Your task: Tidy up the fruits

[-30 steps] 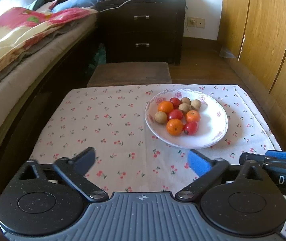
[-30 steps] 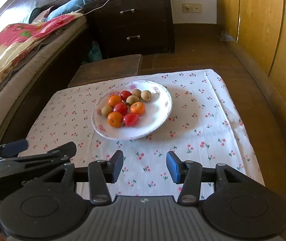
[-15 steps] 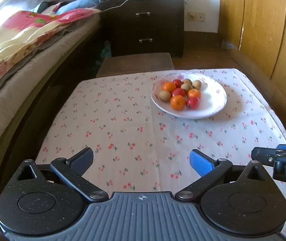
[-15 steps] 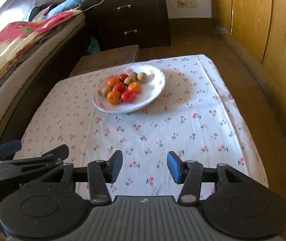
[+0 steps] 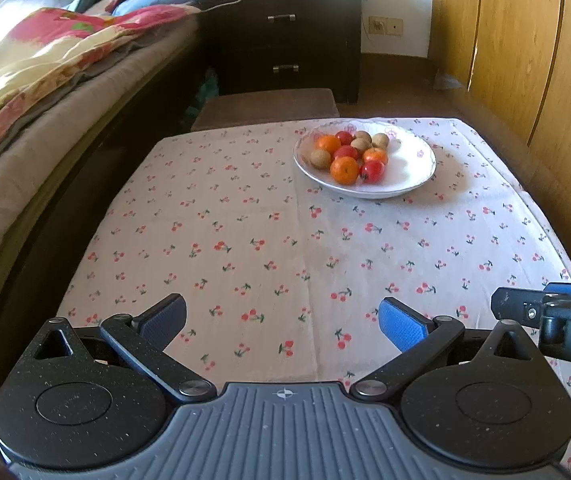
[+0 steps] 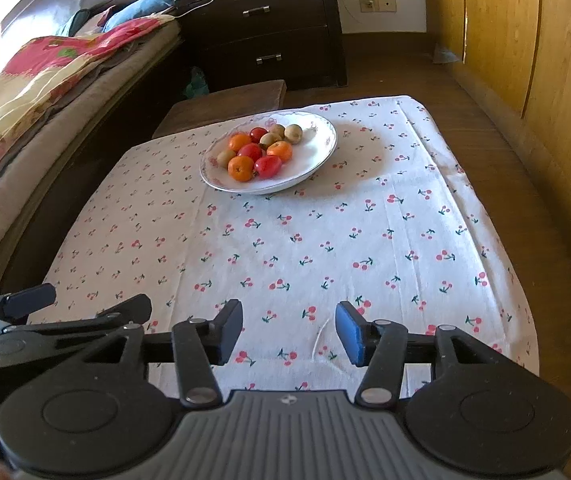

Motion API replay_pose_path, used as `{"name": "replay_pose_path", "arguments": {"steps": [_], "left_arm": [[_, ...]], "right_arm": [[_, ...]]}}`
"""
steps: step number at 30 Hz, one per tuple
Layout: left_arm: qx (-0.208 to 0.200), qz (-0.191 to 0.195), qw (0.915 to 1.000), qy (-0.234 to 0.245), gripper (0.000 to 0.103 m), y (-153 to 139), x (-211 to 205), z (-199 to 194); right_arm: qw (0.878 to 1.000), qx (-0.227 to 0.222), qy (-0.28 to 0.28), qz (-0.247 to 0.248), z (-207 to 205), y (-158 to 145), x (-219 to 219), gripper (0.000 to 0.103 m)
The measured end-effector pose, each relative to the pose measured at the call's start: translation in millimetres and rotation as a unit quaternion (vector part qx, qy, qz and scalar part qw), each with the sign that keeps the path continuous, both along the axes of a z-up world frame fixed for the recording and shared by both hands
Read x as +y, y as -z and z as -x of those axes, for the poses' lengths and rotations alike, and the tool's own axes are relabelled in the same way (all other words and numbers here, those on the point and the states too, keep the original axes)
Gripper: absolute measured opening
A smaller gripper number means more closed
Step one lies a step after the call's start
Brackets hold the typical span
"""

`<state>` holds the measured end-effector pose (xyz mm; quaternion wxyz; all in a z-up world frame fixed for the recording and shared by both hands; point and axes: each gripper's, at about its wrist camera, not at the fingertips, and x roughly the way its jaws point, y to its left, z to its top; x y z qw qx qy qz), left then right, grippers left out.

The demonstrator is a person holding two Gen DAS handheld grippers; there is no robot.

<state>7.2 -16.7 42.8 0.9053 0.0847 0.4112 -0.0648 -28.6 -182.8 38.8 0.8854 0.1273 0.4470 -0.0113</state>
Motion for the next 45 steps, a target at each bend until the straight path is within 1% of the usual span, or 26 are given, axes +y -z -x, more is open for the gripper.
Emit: {"name": "replay_pose_path", "arguments": {"steps": [3, 31, 39, 45], "left_arm": [[-0.002, 0.006, 1.0, 0.0, 0.103, -1.9, 2.4, 3.9], [-0.006, 0.001, 0.9999, 0.013, 0.103, 0.0, 7.7, 35.2], [0.008, 0.008, 0.9999, 0.005, 0.103, 0.3, 9.9, 34.2], [0.004, 0.006, 0.9999, 0.007, 0.103, -0.1, 10.2, 35.1]], "right_arm": [[1.0, -0.001, -0.003, 0.001, 4.7, -0.5, 2.9, 0.052], [1.0, 0.003, -0.014, 0.009, 35.6, 0.9, 15.4, 0.053], [1.0, 0.002, -0.014, 0.008, 36.8, 0.5, 16.0, 0.053], [1.0, 0.003, -0.015, 0.007, 37.0, 0.8, 15.8, 0.053]]}}
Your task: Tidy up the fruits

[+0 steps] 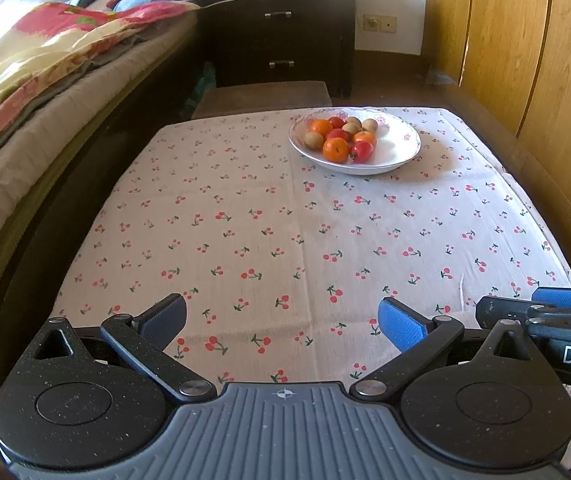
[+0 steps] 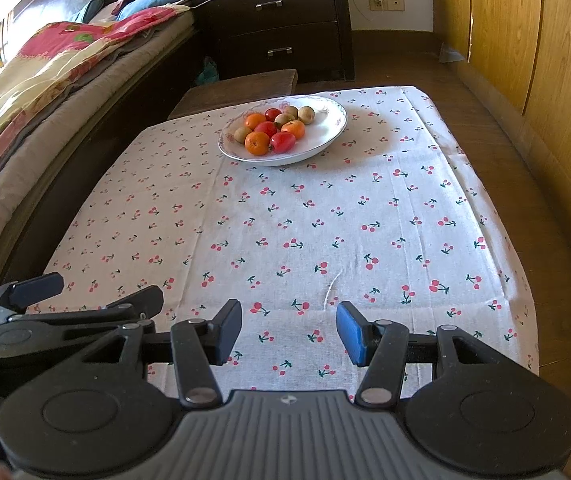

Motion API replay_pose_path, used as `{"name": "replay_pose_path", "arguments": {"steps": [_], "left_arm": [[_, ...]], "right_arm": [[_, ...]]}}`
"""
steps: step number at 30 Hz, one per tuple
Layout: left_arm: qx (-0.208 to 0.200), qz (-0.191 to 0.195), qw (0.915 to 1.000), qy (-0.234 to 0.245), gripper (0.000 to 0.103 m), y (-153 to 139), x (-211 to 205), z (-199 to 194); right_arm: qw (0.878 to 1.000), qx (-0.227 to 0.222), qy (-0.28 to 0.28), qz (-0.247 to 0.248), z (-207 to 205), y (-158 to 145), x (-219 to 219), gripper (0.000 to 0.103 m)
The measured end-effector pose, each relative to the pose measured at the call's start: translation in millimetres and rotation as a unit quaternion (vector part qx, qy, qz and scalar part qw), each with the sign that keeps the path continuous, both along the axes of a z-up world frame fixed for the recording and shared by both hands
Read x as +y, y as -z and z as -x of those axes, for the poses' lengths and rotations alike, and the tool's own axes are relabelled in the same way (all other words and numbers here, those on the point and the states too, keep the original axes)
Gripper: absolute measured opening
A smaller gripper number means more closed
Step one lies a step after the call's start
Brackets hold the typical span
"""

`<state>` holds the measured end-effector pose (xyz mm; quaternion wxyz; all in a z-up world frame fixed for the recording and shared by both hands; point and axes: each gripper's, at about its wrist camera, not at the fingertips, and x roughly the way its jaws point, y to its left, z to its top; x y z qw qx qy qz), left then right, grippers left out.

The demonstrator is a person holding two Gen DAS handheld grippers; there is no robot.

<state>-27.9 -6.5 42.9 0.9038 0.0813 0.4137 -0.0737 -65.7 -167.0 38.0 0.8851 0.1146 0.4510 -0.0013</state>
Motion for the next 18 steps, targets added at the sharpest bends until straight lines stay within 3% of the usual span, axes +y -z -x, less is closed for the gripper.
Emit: {"name": "replay_pose_path", "arguments": {"steps": [18], "left_arm": [[-0.014, -0.007, 0.9998, -0.009, 0.103, -2.1, 0.0, -1.1]], "right_arm": [[1.0, -0.002, 0.003, -0.004, -1.6, -0.4, -2.3, 0.054]]}}
